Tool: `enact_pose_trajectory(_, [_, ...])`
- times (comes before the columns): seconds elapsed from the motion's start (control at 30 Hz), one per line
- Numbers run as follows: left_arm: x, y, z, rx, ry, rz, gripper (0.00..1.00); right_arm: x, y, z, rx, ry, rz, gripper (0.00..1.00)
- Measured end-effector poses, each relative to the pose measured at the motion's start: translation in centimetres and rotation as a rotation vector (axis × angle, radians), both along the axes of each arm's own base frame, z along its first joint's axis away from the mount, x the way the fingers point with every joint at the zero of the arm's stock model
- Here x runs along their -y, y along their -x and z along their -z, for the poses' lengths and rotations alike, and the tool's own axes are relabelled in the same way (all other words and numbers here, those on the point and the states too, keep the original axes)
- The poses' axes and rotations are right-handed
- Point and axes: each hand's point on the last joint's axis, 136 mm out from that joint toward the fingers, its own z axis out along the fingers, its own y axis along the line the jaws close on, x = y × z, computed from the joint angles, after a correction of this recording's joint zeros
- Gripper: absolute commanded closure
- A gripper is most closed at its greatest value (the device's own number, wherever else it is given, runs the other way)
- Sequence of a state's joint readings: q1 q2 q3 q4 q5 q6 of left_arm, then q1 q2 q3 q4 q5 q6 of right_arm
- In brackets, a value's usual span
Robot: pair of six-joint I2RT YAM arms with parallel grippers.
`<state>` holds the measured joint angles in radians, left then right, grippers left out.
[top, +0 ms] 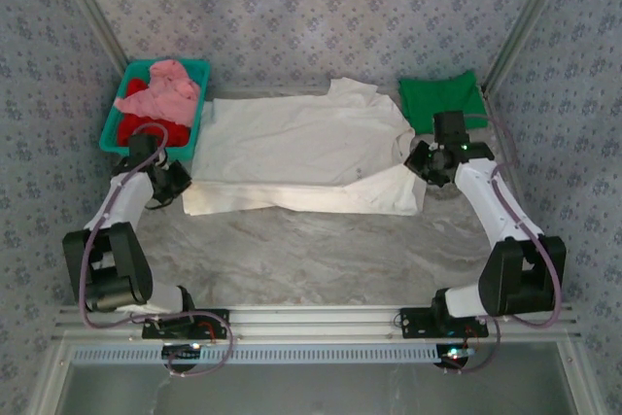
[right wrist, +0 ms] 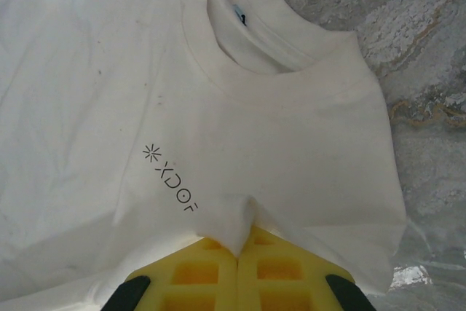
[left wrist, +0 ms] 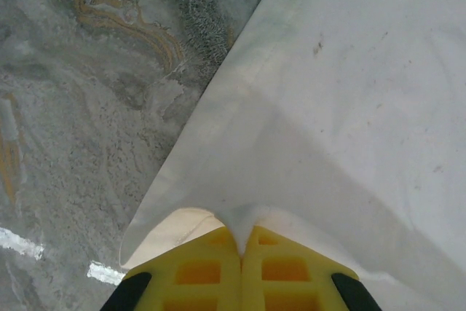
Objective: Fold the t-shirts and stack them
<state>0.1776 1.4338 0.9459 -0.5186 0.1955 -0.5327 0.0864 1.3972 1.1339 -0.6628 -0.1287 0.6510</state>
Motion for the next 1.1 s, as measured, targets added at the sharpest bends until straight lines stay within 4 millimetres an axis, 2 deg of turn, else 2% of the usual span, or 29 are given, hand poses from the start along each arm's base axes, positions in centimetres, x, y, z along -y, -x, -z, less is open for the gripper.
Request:
enact_pose_trajectory(0.3, [0.1,-0.7,0.0,0.002,-0.004,0.025,1.00,-0.2,-4.1,-2.9,0.064,0.051,-0.069,1.00])
enact_pose_trajectory(0.6, [1.2,-1.9,0.4,-0.010,-0.014,0.085,1.00,-1.4,-6.3,-0.1,-0.026,0.088,-0.132,0.98])
enact_pose_trajectory(0.87, [1.0,-3.4,0.5,-0.009,-0.032,0.104,1.00,-2.2,-9.0,0.9,-0.041,0.100,-0.152,0.98])
enact_pose_trajectory(1.03, [0.7,-5.6,1.3,-0.028,-0.043,0.127,1.00,-2.6,-11.4,1.0,-0.037,0.101,-0.153,0.96])
enact_pose_trajectory(1.07, [0.7,-6.1,1.3,-0.031,-0.044,0.135,0.95,-2.7,-12.0,0.9,-0.031,0.100,-0.155,0.93])
enact_pose_trajectory(1.1, [0.6,-6.8,1.4,-0.032,-0.047,0.140,0.83,-2.9,-12.6,0.8,-0.025,0.100,-0.156,0.86])
